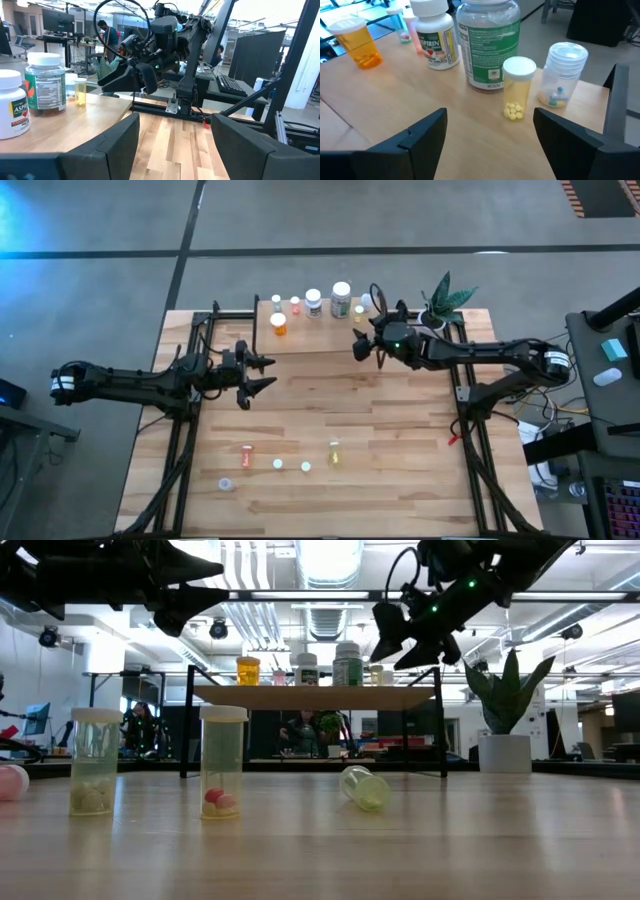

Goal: Pick and place medicine bottles onto shelf by color
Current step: Put the left yellow medicine bottle on the shelf

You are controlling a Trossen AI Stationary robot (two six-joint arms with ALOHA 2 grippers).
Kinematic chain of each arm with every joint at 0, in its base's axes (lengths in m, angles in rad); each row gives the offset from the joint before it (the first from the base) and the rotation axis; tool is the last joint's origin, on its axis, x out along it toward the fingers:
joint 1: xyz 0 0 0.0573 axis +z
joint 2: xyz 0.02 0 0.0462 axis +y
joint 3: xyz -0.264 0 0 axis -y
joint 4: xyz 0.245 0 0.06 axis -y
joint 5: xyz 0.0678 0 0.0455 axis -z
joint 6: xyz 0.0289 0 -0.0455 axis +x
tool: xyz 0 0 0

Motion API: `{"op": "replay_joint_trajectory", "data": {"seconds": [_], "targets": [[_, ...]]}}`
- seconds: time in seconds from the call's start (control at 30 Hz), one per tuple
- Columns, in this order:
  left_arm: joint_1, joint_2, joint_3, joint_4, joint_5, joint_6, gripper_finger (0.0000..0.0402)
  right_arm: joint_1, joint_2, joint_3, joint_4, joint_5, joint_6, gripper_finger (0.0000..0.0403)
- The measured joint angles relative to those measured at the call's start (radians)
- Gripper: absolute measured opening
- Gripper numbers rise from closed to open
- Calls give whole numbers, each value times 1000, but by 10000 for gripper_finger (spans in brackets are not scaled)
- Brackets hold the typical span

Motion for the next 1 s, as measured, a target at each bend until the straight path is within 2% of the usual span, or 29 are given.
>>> {"op": "replay_joint_trajectory", "data": {"seconds": [0.37,0.5,0.77,1.0], "targets": [[0,-5,0,0,5,-25,231,59,-131,0,-110,0,12,288],[0,-9,0,-1,6,-26,231,108,-167,0,-141,0,-49,286],[1,-39,-5,12,108,-18,231,225,-198,0,-151,-1,-148,270],[1,-39,-11,15,110,-19,231,278,-187,-2,-154,-3,-188,258]]}}
